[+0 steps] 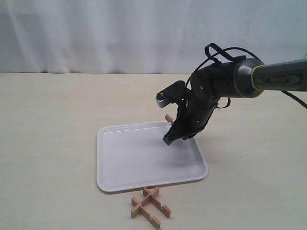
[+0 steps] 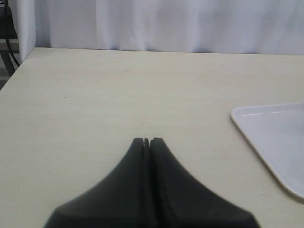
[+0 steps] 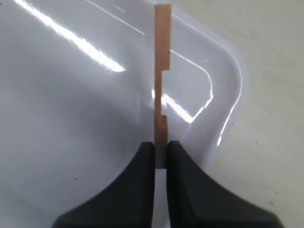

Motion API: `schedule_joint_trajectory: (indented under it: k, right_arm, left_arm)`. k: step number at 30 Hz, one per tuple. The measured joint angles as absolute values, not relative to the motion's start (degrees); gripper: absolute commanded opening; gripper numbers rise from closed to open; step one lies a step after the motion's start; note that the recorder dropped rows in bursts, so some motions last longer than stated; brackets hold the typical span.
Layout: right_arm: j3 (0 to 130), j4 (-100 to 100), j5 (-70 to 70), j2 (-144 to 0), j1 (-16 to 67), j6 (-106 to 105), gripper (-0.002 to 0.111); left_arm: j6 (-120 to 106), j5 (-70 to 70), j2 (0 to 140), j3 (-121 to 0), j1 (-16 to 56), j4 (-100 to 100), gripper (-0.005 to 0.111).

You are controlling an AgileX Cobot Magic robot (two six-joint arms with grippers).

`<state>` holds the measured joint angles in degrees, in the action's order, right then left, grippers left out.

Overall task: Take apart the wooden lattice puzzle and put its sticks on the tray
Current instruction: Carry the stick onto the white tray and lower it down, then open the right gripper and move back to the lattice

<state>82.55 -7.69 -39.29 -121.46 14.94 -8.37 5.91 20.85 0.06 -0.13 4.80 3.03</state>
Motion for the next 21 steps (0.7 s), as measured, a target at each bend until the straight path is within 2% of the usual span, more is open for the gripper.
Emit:
schedule_joint_trajectory:
  k: [2,5,11,13,21]
  right_arm:
    - [83.48,-7.69,-41.11,-121.45,14.94,-8.27,0.006]
    - [84.78,-7.69,-44.95,-121.45,14.94,-8.13,0.015]
    - [84.88,-7.79,-48.19,-121.45,14.94,-7.41,0.045]
    - [84.88,-7.79,-48.32,-121.45,14.94,-7.0,0.051]
    - [84.88,-7.79,-48.5,-116.81,14.94,-6.87,0.054]
  left_arm:
    - [5.91,20.85,0.06,-0.13,4.8,3.03,0.0]
    - [5.91,20.85,0.06,-0.13,4.8,3.03,0.0]
    - [5.91,20.85,0.06,-0.13,4.8,3.03,0.0]
    - [5.91,20.85,0.06,-0.13,4.8,3.03,0.0]
    - [5.91,20.85,0.06,-0.13,4.8,3.03,0.0]
